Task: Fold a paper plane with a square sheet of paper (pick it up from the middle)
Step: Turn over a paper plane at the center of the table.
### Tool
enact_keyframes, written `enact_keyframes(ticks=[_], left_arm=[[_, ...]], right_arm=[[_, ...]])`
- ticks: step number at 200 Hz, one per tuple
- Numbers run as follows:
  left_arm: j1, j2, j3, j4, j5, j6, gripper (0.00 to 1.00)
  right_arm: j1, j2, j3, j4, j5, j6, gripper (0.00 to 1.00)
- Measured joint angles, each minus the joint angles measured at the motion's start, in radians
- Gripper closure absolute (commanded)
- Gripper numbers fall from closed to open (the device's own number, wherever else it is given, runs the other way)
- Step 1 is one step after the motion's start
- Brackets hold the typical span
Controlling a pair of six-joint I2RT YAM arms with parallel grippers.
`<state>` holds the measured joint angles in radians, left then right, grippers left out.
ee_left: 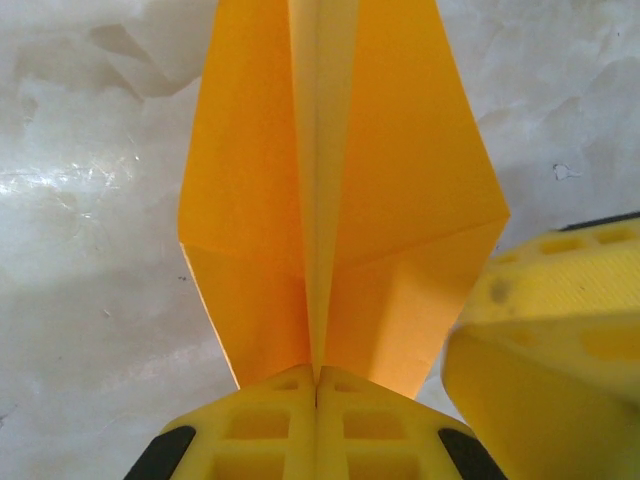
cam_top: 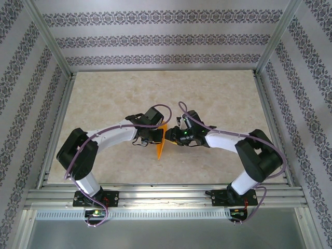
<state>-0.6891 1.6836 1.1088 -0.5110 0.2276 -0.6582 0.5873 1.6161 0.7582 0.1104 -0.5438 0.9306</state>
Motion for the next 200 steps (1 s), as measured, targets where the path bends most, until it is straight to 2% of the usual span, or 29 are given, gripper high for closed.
enact_keyframes(ticks=[8,50,74,111,200], left_arm=[[-0.002,0.000,0.000,0.001,0.000,0.000,1.00],[-0.004,0.006,0.000,0.002,0.005,0.000,0.96],[-0.004,0.022,-0.003,0.004,0.008,0.000,0.94],[-0.004,0.038,-0.013,0.027,0.023,-0.004,0.89],[-0.004,0.087,-0.041,0.072,0.064,-0.022,0.82]], right_arm=[[0.000,0.014,0.003,0.005,-0.002,0.006,0.71],[0.000,0.070,0.014,0.023,-0.016,0.014,0.91],[0.000,0.085,0.013,0.031,-0.019,0.015,0.97],[0.000,0.101,0.012,0.056,-0.035,0.017,1.00],[-0.001,0.129,-0.012,0.112,-0.049,0.020,0.99]])
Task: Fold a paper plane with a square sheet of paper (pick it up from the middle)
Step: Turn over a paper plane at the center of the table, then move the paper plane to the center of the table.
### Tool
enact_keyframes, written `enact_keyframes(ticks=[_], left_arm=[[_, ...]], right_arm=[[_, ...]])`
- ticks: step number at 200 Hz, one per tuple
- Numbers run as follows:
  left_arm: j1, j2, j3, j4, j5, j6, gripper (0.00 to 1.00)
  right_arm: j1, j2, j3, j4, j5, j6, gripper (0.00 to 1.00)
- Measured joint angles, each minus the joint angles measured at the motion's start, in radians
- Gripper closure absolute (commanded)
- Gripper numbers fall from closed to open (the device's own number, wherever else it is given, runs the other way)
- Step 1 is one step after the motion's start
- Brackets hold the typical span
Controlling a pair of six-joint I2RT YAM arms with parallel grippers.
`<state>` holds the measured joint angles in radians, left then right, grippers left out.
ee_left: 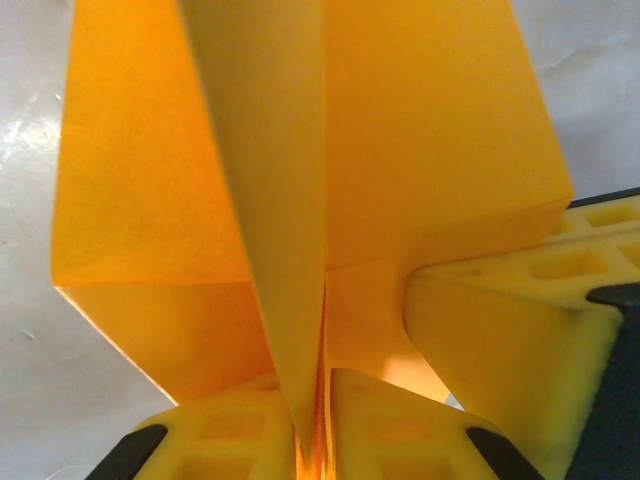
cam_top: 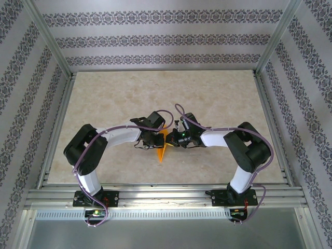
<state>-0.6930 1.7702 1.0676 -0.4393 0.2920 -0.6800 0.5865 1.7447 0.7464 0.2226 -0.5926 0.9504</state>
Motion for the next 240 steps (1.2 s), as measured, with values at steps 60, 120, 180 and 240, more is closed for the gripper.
enact_keyframes(ticks=[60,120,180,240], left_arm=[[0.000,0.011,-0.002,0.006,0.012,-0.005,0.84],[0.000,0.031,-0.002,0.008,0.023,-0.005,0.87],[0.000,0.044,-0.001,0.017,0.036,-0.007,0.93],[-0.001,0.041,0.021,-0.011,-0.050,-0.008,0.99]], right_arm=[[-0.002,0.000,-0.027,0.029,0.000,0.021,0.98],[-0.002,0.005,-0.034,0.060,-0.005,0.032,0.96],[-0.002,0.011,-0.035,0.068,-0.013,0.042,0.89],[-0.091,-0.101,-0.087,0.021,-0.026,0.019,0.69]])
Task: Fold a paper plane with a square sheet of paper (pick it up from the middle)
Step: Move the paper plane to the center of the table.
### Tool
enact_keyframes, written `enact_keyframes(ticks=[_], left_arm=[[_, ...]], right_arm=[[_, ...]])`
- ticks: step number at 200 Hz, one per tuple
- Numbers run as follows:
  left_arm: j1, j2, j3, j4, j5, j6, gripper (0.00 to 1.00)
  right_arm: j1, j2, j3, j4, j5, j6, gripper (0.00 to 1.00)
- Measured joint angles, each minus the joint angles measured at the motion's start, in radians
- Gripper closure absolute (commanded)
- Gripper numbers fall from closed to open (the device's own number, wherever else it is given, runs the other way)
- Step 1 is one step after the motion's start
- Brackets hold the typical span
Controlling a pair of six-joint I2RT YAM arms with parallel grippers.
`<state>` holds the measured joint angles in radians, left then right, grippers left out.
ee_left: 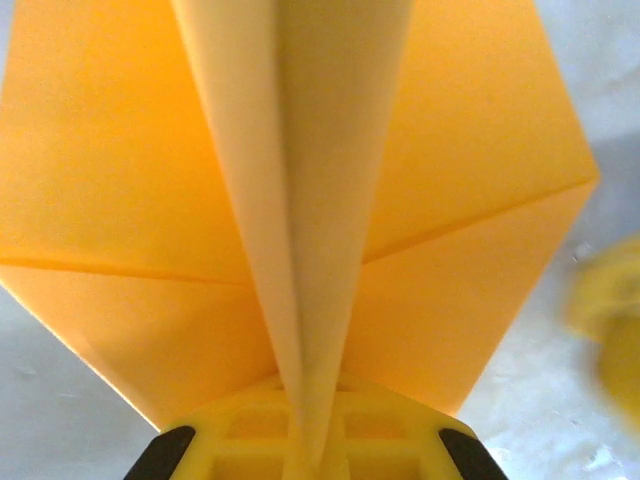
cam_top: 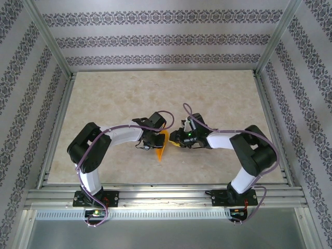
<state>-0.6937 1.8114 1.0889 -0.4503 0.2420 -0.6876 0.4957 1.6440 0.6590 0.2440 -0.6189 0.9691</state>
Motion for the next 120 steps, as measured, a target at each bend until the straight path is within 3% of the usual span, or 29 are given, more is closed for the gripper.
enact_keyframes(ticks=[54,120], left_arm=[[0.015,0.014,0.145,-0.127,-0.144,0.028,0.99],[0.035,0.177,0.314,-0.238,-0.172,0.087,0.98]], right_arm=[[-0.138,-0.200,-0.065,-0.076,0.004,-0.060,0.68],[-0.147,-0.222,-0.118,-0.113,0.004,-0.068,0.67]])
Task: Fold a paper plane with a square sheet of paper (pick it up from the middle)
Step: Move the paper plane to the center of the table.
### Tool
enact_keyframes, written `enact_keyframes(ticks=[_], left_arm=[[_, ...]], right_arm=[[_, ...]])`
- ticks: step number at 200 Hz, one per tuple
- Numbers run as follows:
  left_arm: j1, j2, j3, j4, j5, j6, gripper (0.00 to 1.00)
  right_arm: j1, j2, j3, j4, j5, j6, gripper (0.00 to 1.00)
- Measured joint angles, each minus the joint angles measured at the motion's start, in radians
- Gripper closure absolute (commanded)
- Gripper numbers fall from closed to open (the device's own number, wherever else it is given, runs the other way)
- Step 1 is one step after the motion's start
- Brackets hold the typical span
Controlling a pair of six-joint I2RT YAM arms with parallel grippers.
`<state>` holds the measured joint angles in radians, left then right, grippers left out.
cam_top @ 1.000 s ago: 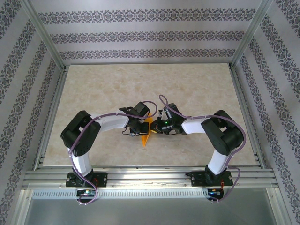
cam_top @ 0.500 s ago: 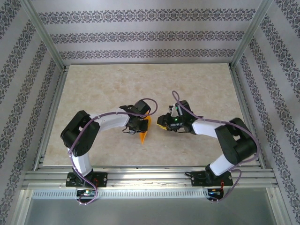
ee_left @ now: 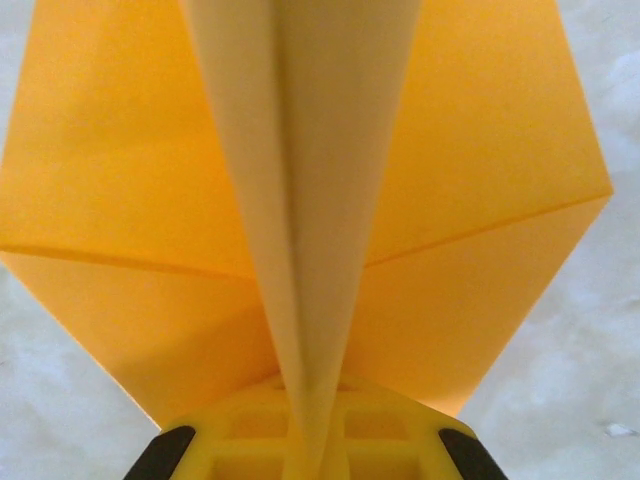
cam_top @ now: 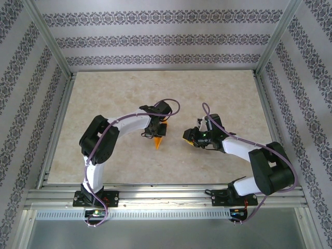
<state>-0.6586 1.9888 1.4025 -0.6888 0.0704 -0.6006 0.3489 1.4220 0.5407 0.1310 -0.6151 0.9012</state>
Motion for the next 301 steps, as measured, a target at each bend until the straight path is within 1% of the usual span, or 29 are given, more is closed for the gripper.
enact_keyframes(ticks=[32,47,70,109,152,229,244,266,281,301], left_arm=[[0.000,0.013,0.013,-0.031,0.003,0.011,0.98],[0.000,0.013,0.024,-0.034,0.004,0.014,0.96],[0.000,0.017,0.035,-0.039,0.007,0.014,0.95],[0.001,0.054,0.055,-0.051,0.007,0.014,0.95],[0.005,0.058,0.060,-0.056,0.007,0.005,0.87],[0.005,0.062,0.060,-0.056,0.006,-0.033,0.83],[0.005,0.062,0.060,-0.056,0.002,-0.045,0.78],[0.005,0.062,0.060,-0.055,-0.015,-0.073,0.73],[0.005,0.062,0.061,-0.056,-0.032,-0.090,0.71],[0.005,0.069,0.068,-0.056,-0.043,-0.105,0.66]], right_arm=[[0.000,-0.001,-0.006,0.000,0.000,0.000,0.66],[0.000,-0.002,-0.008,0.000,0.000,0.000,0.66],[0.000,-0.002,-0.009,0.000,0.000,0.000,0.65],[0.000,-0.002,-0.009,0.000,0.000,0.000,0.65],[0.000,-0.001,-0.009,0.000,0.000,0.000,0.65],[0.000,0.015,-0.009,0.000,0.000,0.000,0.64],[0.000,0.015,-0.009,0.000,0.000,0.000,0.64],[0.000,0.017,-0.009,0.000,-0.001,0.000,0.64],[0.000,0.017,-0.009,0.000,-0.001,0.000,0.64],[0.000,0.017,-0.009,0.000,-0.004,-0.005,0.64]])
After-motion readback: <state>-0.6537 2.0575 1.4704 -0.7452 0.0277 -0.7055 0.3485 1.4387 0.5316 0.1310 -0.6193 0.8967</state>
